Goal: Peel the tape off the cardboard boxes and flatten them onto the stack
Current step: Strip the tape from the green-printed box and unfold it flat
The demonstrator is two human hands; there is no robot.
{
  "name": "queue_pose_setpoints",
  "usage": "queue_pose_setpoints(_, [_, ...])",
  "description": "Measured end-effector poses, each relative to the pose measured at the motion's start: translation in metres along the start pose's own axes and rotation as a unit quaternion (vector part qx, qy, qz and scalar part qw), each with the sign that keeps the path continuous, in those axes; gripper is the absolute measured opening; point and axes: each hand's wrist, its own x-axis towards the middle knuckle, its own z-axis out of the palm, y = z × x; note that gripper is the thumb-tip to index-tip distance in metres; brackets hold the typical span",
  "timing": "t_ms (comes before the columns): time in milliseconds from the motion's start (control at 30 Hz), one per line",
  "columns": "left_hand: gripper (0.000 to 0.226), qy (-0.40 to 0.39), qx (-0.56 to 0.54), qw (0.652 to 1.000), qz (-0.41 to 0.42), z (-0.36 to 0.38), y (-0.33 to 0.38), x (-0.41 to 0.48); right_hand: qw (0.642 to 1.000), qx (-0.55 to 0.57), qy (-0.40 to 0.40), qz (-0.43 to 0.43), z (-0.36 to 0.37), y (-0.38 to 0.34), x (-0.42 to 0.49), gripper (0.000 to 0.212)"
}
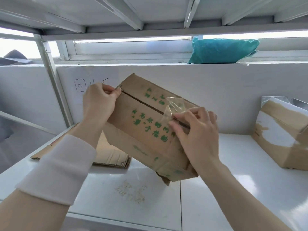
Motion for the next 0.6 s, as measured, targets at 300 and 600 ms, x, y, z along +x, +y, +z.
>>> queue_pose_setpoints(300, [0.043, -0.106, 0.189, 0.954, 0.206, 0.011, -0.003, -0.005, 0.991, -0.005, -0.125, 0.047, 0.000, -0.028, 0.026, 0.057])
queue_pose_setpoints(600, [0.037, -0.238, 0.233, 0.918, 0.218, 0.036, -0.037, -0.001, 0.996, 0.070, -0.004, 0.048, 0.013, 0.004, 0.026, 0.005])
